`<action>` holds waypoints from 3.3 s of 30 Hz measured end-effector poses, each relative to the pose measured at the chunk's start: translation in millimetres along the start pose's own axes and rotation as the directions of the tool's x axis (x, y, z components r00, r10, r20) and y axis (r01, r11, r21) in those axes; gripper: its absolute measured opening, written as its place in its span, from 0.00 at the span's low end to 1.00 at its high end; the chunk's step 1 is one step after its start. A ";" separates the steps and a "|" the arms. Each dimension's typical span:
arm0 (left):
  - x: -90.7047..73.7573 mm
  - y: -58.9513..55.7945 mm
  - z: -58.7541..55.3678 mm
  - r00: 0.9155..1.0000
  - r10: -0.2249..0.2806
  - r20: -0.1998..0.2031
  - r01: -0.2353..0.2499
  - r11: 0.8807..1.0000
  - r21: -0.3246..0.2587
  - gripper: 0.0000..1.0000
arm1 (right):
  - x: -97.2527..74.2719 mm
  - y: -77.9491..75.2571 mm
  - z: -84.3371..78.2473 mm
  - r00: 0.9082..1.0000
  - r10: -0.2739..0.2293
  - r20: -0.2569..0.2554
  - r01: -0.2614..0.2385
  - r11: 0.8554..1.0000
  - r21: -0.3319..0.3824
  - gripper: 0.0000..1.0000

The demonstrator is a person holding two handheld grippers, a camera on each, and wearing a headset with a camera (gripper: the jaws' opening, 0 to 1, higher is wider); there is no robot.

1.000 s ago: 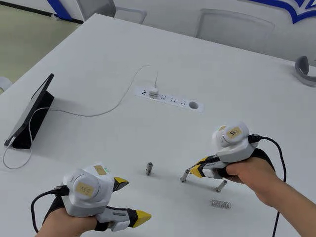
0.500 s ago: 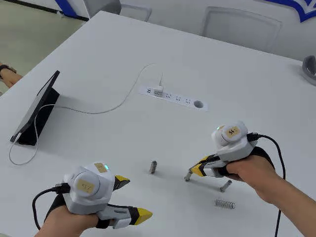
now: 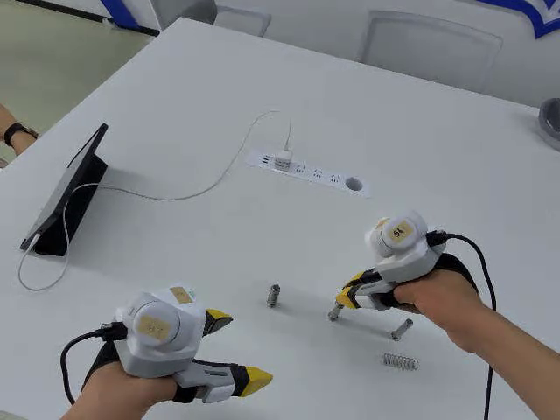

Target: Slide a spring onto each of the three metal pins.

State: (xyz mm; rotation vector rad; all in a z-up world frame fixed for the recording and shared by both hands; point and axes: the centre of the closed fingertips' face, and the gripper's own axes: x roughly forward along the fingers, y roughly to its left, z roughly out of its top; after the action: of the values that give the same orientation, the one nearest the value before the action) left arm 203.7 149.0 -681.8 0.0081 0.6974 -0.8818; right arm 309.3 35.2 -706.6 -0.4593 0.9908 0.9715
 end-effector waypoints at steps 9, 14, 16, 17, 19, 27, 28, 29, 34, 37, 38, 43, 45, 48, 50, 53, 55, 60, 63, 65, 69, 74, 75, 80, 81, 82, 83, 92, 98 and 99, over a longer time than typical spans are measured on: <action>-2.0 1.3 -2.4 1.000 0.007 -0.002 -0.007 1.000 -0.008 0.64 | 9.1 -1.9 -6.1 1.000 -0.003 -0.010 0.003 1.000 0.006 0.13; -2.3 2.1 -2.1 1.000 0.010 0.002 -0.010 1.000 -0.015 0.64 | 15.4 -1.8 -8.5 1.000 0.000 -0.009 0.000 1.000 0.011 0.13; -2.2 2.4 -2.2 1.000 0.011 0.002 -0.011 1.000 -0.017 0.64 | 18.0 -2.2 -10.5 1.000 0.000 -0.014 0.000 1.000 0.008 0.13; -2.4 2.2 -2.0 1.000 0.012 0.002 -0.012 1.000 -0.018 0.64 | 19.8 -2.5 -12.0 1.000 0.000 -0.018 0.000 1.000 0.008 0.13; -1.7 3.4 -4.0 1.000 0.014 0.000 -0.014 1.000 -0.022 0.64 | 21.0 -1.5 -13.2 1.000 0.000 -0.018 0.000 1.000 0.007 0.13; -2.3 3.0 -7.4 1.000 0.017 -0.005 -0.017 0.999 -0.028 0.63 | 27.1 -1.6 -18.6 1.000 -0.005 -0.025 0.005 1.000 -0.002 0.13; -2.1 3.3 -7.6 1.000 0.017 -0.006 -0.017 0.999 -0.029 0.63 | 27.3 -1.1 -18.7 1.000 -0.004 -0.025 0.004 1.000 -0.002 0.13; -1.9 3.5 -7.9 1.000 0.017 -0.006 -0.017 0.999 -0.030 0.63 | 28.3 -1.2 -19.3 1.000 -0.005 -0.025 0.005 1.000 -0.004 0.13; -0.8 2.0 -6.9 1.000 0.014 -0.004 -0.014 0.999 -0.031 0.63 | 31.6 -1.0 -21.8 1.000 -0.009 -0.029 0.009 1.000 -0.020 0.13; 0.4 1.8 -6.9 1.000 0.014 -0.004 -0.014 0.999 -0.033 0.63 | 33.0 -0.4 -23.1 1.000 -0.005 -0.029 0.005 1.000 -0.019 0.13; 0.6 1.7 -7.0 1.000 0.013 -0.004 -0.013 0.999 -0.033 0.63 | 33.0 -0.1 -23.0 1.000 -0.005 -0.027 0.004 1.000 -0.019 0.13; 0.0 2.2 -6.5 1.000 0.016 -0.001 -0.016 0.999 -0.037 0.63 | 30.7 -0.4 -24.4 1.000 -0.006 -0.023 0.005 1.000 -0.017 0.17; -0.3 2.7 -6.1 1.000 0.017 0.001 -0.017 0.999 -0.039 0.63 | 27.6 1.3 -25.0 1.000 0.000 -0.018 0.000 1.000 -0.013 0.19; -0.8 2.9 -5.2 1.000 0.017 0.003 -0.017 0.999 -0.037 0.63 | 22.2 4.7 -24.7 1.000 0.008 0.001 -0.008 1.000 -0.011 0.23; -1.1 2.4 -4.5 1.000 0.016 0.003 -0.016 0.999 -0.035 0.63 | 18.6 6.3 -24.7 1.000 0.005 0.023 -0.005 1.000 -0.018 0.25; -2.2 1.0 -2.8 1.000 0.016 0.004 -0.016 1.000 -0.027 0.63 | 13.3 8.1 -28.1 0.999 -0.008 0.031 0.008 1.000 -0.026 0.30; -3.7 0.3 -1.6 1.000 0.017 0.007 -0.016 1.000 -0.026 0.63 | 10.2 8.5 -29.9 0.999 -0.018 0.042 0.020 0.999 -0.033 0.31; -6.0 -0.8 -0.3 1.000 0.019 0.010 -0.018 1.000 -0.021 0.63 | 3.8 9.8 -33.9 0.998 -0.033 0.060 0.034 0.999 -0.022 0.35; -6.9 -2.0 0.6 1.000 0.018 0.013 -0.018 1.000 -0.021 0.63 | 1.0 9.8 -35.3 0.996 -0.042 0.073 0.043 0.999 -0.005 0.37; -7.4 -3.2 1.7 1.000 0.018 0.016 -0.018 1.000 -0.022 0.63 | -1.3 10.8 -35.2 0.995 -0.047 0.085 0.047 0.999 0.002 0.38; -8.5 -5.9 2.9 1.000 0.017 0.021 -0.017 1.000 -0.021 0.63 | -6.8 14.1 -34.0 0.992 -0.052 0.113 0.049 0.998 0.034 0.40; -9.0 -8.8 3.6 1.000 0.015 0.022 -0.015 1.000 -0.018 0.63 | -12.7 16.7 -33.1 0.985 -0.064 0.162 0.052 0.996 0.078 0.45; -9.0 -9.1 3.9 1.000 0.015 0.023 -0.014 1.000 -0.019 0.63 | -13.7 17.4 -33.1 0.983 -0.064 0.169 0.051 0.995 0.083 0.45; -9.4 -10.9 5.1 1.000 0.014 0.025 -0.014 1.000 -0.018 0.63 | -21.6 19.5 -31.4 0.974 -0.081 0.211 0.058 0.992 0.115 0.47; -9.7 -11.7 5.5 1.000 0.014 0.025 -0.013 1.000 -0.017 0.63 | -23.1 19.1 -30.3 0.970 -0.087 0.226 0.058 0.990 0.130 0.48; -9.6 -11.8 5.6 1.000 0.014 0.025 -0.014 1.000 -0.017 0.63 | -24.3 19.0 -29.5 0.968 -0.091 0.236 0.059 0.988 0.139 0.48; -9.6 -12.0 5.6 1.000 0.014 0.024 -0.013 1.000 -0.017 0.63 | -25.5 19.1 -28.8 0.965 -0.095 0.246 0.060 0.987 0.147 0.49; -7.6 -13.1 8.3 1.000 0.014 0.021 -0.013 1.000 -0.013 0.63 | -31.8 23.9 -36.8 0.952 -0.113 0.285 0.052 0.976 0.214 0.54; -4.2 -12.9 10.5 1.000 0.014 0.021 -0.014 1.000 -0.015 0.63 | -38.5 28.5 -44.8 0.942 -0.135 0.307 0.058 0.967 0.248 0.57; -3.1 -13.0 10.4 1.000 0.013 0.020 -0.013 1.000 -0.014 0.63 | -39.8 29.8 -46.8 0.940 -0.138 0.311 0.057 0.965 0.255 0.58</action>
State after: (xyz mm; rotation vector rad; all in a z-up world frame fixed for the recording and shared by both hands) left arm 198.9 139.8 -668.4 -0.0087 0.6839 -0.8635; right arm 253.3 -1.6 -693.2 -0.1333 0.7636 0.7915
